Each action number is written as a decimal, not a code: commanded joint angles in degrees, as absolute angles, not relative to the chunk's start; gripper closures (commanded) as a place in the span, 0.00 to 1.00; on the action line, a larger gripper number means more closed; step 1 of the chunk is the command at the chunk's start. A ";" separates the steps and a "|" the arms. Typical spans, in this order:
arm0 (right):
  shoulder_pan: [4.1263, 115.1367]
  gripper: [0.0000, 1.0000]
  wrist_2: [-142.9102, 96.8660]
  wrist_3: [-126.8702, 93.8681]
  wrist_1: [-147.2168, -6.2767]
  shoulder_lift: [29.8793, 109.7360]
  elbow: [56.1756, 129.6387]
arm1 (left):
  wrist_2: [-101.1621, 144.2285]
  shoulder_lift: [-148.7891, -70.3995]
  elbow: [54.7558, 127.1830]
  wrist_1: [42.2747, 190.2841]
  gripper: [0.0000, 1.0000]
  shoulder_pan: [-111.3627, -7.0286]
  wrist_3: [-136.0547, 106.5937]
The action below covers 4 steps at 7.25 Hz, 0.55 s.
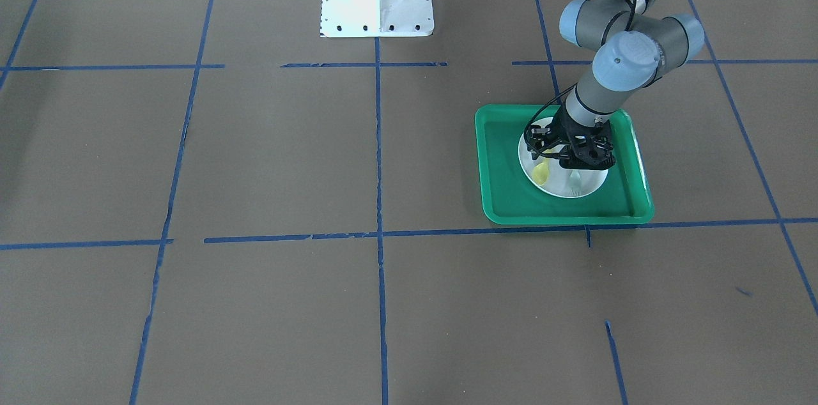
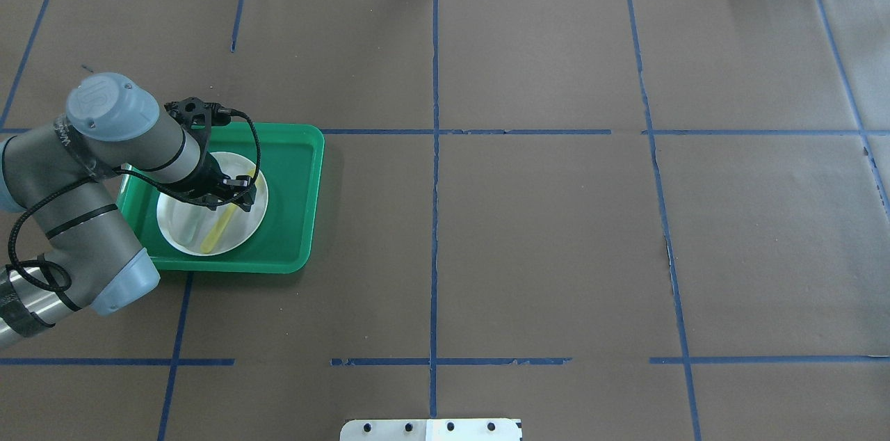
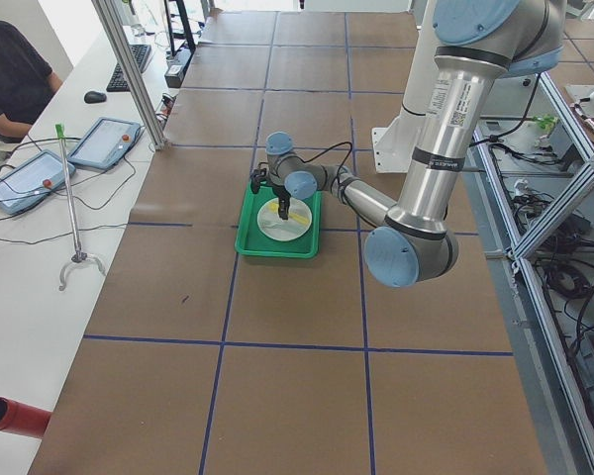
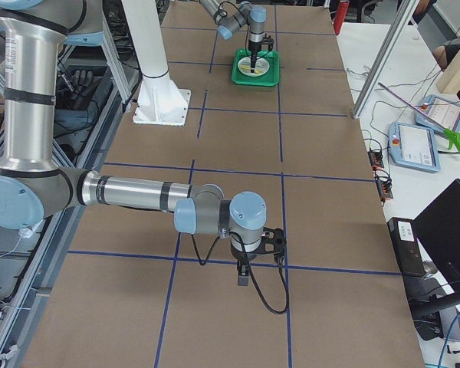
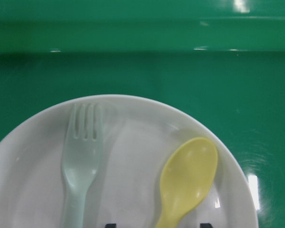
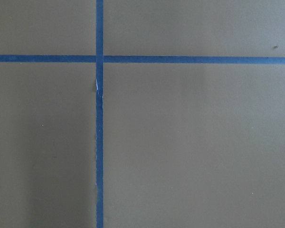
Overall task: Place spoon
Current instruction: 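Lower the left gripper and close it on the yellow spoon's handle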
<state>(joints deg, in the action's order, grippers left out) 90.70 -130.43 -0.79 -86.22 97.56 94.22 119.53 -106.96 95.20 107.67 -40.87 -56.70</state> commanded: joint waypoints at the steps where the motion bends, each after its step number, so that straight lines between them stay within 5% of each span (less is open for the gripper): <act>1: 90.70 0.00 -130.43 -0.70 -86.22 97.56 94.22 | 119.53 -106.96 95.27 107.67 0.44 -40.87 -56.78; 4: 90.70 0.00 -130.43 -0.79 -86.22 97.56 94.22 | 119.53 -106.88 95.27 107.67 0.54 -40.87 -56.69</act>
